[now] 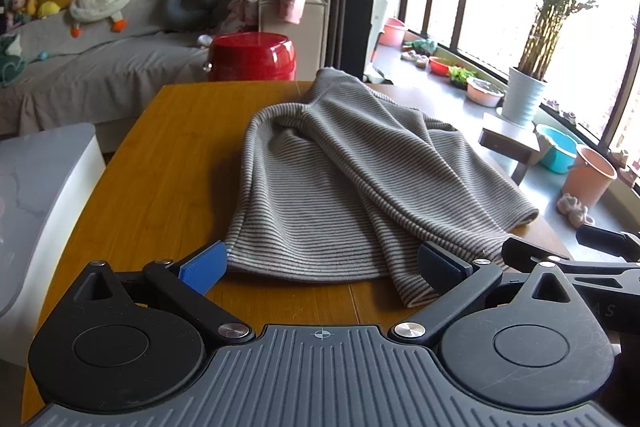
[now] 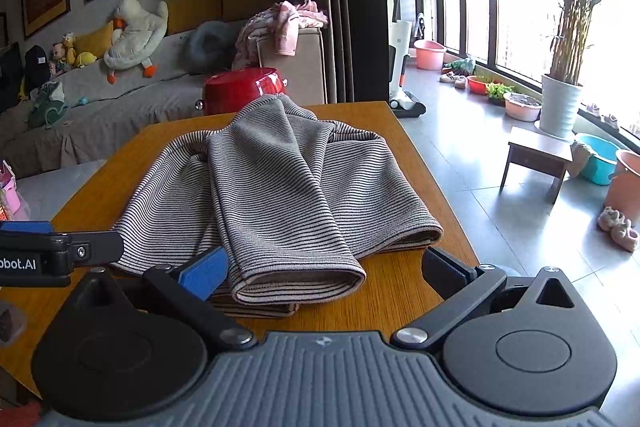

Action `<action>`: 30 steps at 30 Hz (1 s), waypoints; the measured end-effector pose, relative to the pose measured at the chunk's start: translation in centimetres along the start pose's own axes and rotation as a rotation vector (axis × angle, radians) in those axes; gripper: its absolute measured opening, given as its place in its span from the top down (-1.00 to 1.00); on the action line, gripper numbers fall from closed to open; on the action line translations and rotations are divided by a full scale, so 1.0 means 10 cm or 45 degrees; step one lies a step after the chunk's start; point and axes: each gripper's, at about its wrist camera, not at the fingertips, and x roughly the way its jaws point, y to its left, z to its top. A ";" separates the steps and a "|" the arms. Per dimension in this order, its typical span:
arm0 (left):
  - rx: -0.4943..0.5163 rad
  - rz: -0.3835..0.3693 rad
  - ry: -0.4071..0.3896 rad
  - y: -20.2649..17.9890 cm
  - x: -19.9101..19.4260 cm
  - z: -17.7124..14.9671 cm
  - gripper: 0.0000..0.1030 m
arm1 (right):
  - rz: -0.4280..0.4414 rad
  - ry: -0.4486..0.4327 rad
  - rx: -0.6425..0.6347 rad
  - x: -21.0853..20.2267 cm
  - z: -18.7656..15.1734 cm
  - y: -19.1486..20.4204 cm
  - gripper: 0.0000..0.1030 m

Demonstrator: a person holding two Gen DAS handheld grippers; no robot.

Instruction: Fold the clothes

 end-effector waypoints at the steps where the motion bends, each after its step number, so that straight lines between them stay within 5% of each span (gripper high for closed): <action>1: 0.004 0.005 -0.004 0.00 -0.02 0.00 -1.00 | 0.007 0.001 0.001 -0.01 0.01 0.01 -1.00; 30: 0.005 0.037 -0.044 0.04 -0.25 0.00 -1.00 | 0.045 0.006 -0.023 -0.13 0.16 0.14 -1.00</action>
